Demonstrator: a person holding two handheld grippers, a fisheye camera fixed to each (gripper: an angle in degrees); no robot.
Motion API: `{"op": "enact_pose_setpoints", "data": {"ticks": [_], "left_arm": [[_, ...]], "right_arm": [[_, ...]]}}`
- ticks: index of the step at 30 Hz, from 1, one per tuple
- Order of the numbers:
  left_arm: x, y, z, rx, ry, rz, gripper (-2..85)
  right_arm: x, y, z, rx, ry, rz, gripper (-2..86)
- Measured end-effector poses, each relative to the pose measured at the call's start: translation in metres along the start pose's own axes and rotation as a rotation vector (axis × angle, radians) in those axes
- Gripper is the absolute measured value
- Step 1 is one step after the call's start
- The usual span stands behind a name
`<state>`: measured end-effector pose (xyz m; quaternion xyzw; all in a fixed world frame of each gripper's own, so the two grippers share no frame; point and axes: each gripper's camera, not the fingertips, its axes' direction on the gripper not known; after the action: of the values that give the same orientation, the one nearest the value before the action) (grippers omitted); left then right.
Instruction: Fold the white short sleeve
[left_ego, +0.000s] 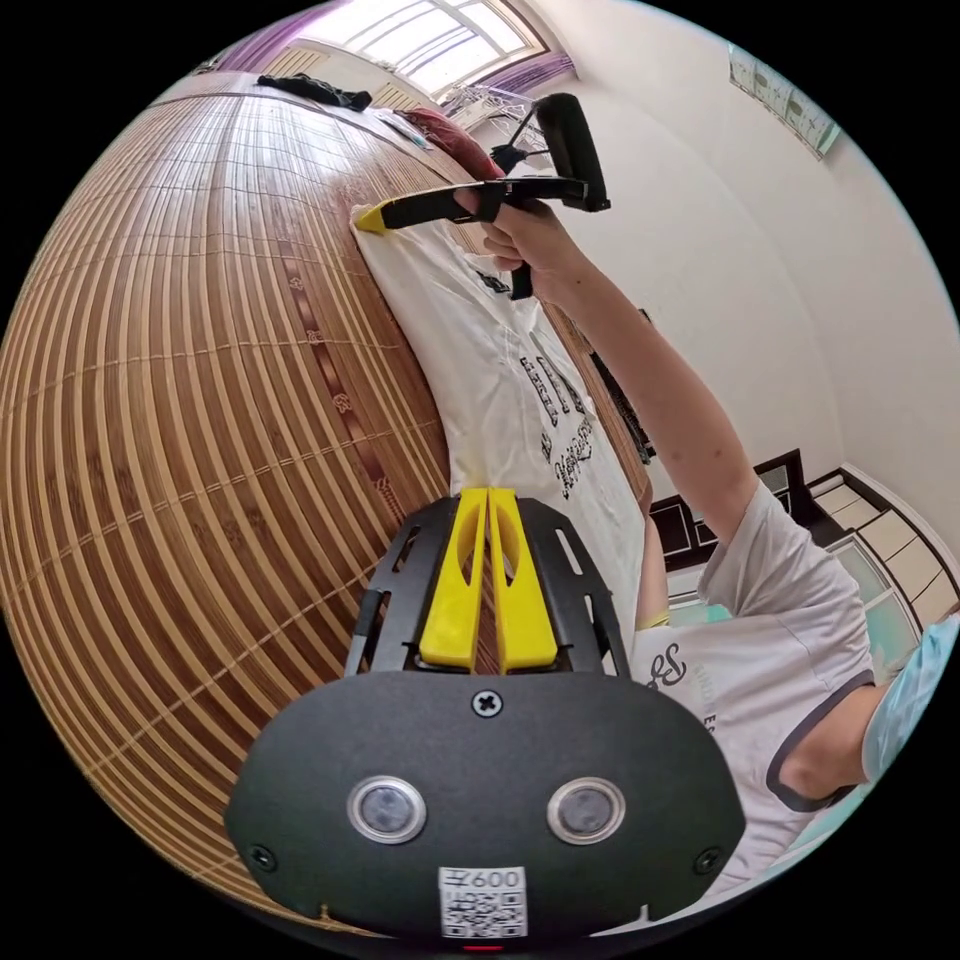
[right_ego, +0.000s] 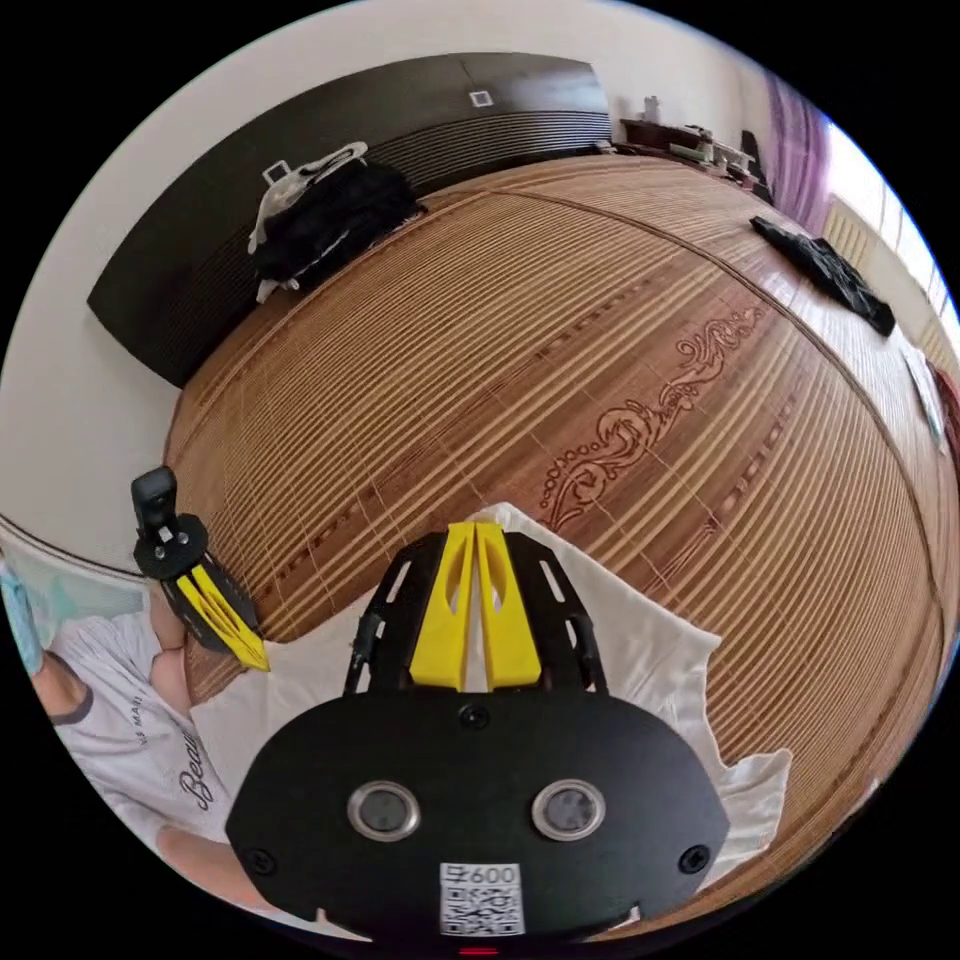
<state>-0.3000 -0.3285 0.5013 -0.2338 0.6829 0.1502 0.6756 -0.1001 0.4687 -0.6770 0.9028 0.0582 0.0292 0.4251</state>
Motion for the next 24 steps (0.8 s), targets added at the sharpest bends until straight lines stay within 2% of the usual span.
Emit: {"op": "enact_pose_setpoints", "data": {"ticks": [3,5,7,11,14,17,19,22,24], "left_arm": [[0.003,-0.001,0.001,-0.007,-0.014,0.004,-0.2],[0.003,-0.001,0.001,-0.006,-0.008,0.002,-0.2],[0.004,-0.001,0.001,-0.005,-0.005,0.001,-0.2],[0.004,-0.001,0.001,0.000,0.004,-0.001,0.0],[0.000,0.000,-0.004,-0.004,0.053,-0.014,0.1],[-0.008,0.006,-0.020,0.099,0.158,-0.047,0.1],[-0.005,0.007,-0.024,0.175,0.058,-0.089,0.0],[0.011,-0.002,-0.005,0.086,0.023,-0.029,0.0],[0.017,-0.006,0.008,0.047,-0.064,-0.027,0.0]], "right_arm": [[-0.002,0.012,-0.009,0.077,0.008,0.077,-0.8],[-0.037,0.033,-0.031,0.196,0.147,0.058,-0.9],[-0.068,0.052,-0.041,0.230,0.175,0.010,-0.8],[-0.142,0.115,-0.030,0.115,-0.061,-0.140,-0.8],[-0.179,0.174,-0.019,0.093,-0.062,-0.112,-0.8],[-0.199,0.210,-0.010,0.067,-0.024,-0.143,-0.8],[-0.203,0.226,-0.007,0.129,0.010,-0.182,-0.8],[-0.184,0.232,-0.005,0.163,-0.079,-0.090,-0.8],[-0.171,0.233,-0.003,0.154,-0.142,-0.014,-0.8]]}}
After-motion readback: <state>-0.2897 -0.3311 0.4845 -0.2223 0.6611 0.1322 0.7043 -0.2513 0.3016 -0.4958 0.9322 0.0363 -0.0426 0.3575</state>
